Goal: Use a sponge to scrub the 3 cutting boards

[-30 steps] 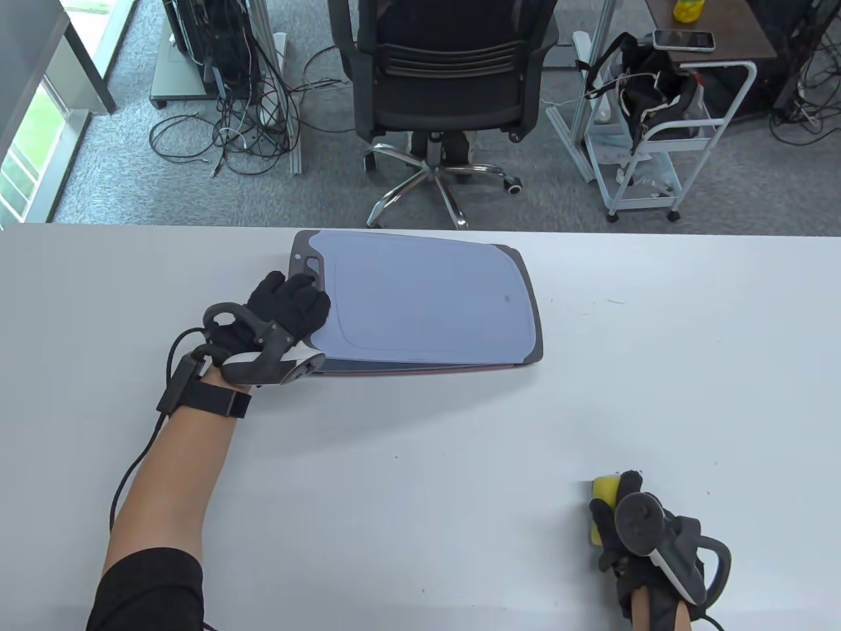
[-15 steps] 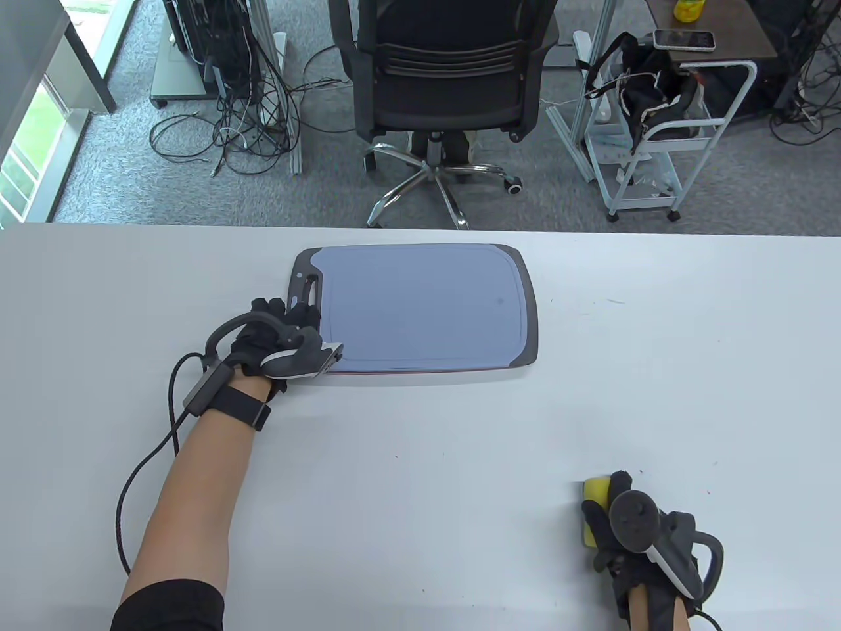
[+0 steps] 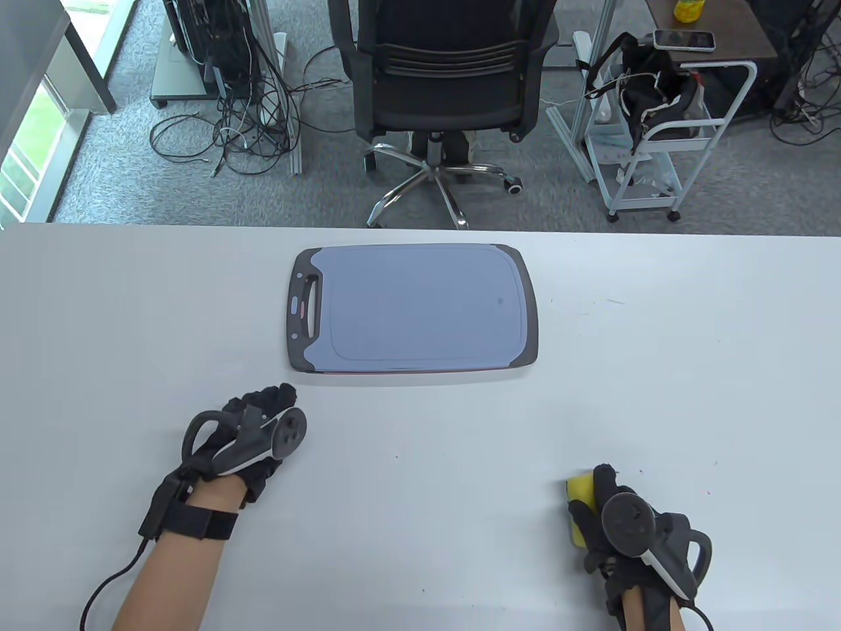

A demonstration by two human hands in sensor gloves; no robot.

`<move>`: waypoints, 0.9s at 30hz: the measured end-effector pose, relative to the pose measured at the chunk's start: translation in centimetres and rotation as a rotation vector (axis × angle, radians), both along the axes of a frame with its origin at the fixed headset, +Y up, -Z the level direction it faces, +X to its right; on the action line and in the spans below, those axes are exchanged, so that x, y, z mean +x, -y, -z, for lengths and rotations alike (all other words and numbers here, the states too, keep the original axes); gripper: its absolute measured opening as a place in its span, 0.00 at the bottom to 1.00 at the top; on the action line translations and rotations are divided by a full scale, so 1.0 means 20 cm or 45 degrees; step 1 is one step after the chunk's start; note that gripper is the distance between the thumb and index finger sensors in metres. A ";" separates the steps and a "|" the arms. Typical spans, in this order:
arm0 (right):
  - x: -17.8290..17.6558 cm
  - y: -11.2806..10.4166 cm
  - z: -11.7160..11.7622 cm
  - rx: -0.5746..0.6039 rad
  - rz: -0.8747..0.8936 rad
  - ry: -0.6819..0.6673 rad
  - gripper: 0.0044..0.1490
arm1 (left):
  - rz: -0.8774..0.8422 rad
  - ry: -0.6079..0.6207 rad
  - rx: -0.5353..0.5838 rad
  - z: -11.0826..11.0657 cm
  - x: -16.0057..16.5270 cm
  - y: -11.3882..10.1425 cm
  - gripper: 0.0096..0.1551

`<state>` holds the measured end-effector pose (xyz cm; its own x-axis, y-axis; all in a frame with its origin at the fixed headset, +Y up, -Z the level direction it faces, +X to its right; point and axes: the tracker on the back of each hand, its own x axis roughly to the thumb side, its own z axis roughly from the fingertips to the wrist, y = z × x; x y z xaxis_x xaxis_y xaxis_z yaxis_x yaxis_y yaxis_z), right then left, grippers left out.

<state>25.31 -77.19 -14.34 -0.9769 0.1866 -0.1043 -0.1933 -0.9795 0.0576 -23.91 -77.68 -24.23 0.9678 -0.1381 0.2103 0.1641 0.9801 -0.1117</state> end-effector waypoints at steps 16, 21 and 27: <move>-0.07 -0.05 0.13 0.067 -0.074 0.032 0.46 | -0.366 0.183 0.035 -0.36 0.12 -0.10 0.46; -0.21 -0.09 0.37 0.035 -0.224 0.040 0.46 | -0.370 0.227 0.053 -0.38 0.12 -0.12 0.47; -0.34 -0.07 0.62 -0.016 -0.333 0.109 0.46 | -0.416 0.250 0.069 -0.39 0.10 -0.14 0.47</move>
<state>18.48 -75.80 -26.76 -0.9793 -0.0724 -0.1892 0.0612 -0.9961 0.0641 -21.83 -74.79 -16.49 0.9048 0.1548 0.3968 -0.1447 0.9879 -0.0554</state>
